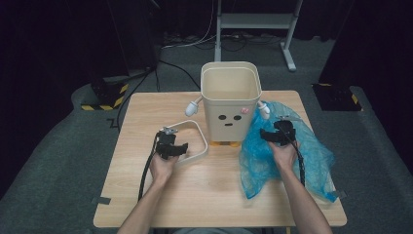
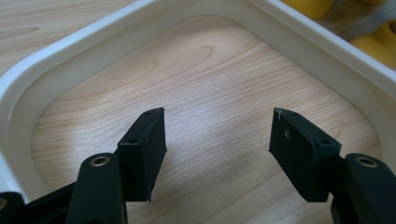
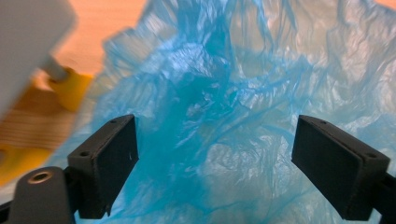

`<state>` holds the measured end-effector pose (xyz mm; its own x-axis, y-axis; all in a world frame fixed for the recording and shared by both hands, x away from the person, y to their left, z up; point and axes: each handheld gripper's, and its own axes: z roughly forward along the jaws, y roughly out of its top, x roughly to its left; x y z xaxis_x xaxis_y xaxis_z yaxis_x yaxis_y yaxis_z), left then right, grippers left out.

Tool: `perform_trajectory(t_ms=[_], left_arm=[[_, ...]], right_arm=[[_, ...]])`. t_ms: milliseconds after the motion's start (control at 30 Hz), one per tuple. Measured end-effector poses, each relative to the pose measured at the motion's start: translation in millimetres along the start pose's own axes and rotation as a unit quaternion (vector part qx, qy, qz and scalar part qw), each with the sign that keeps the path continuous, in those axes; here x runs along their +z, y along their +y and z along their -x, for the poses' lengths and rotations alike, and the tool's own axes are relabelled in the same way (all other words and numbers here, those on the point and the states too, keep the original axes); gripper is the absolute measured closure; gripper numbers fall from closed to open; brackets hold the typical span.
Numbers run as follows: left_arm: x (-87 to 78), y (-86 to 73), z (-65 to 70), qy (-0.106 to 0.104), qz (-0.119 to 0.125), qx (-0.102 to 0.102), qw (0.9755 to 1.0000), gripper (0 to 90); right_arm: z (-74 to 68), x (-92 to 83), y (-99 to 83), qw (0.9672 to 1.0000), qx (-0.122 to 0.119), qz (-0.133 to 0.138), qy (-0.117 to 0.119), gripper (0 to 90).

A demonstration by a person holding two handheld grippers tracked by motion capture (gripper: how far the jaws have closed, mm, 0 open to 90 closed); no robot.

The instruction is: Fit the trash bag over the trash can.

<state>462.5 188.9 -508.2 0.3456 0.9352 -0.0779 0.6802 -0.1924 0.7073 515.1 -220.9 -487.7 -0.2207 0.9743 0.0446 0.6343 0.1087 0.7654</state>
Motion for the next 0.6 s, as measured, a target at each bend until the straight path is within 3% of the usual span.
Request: perform_trajectory(t_ms=[167,300,600], left_arm=[[-2.1,1.5,6.7,-0.008,0.021,0.014,0.9997,38.3],[-0.9,1.7,9.0,-0.012,0.019,0.015,0.9996,37.5],[6.5,-2.3,7.2,-0.009,0.006,0.015,0.9998,36.3]], right_arm=[[-5.2,18.6,-1.8,0.9998,-0.004,-0.021,-0.002,17.5],[-8.0,31.7,-5.4,0.9990,-0.014,-0.042,-0.006,19.0],[-5.9,36.2,-11.4,0.9989,-0.027,-0.037,-0.010,33.9]])
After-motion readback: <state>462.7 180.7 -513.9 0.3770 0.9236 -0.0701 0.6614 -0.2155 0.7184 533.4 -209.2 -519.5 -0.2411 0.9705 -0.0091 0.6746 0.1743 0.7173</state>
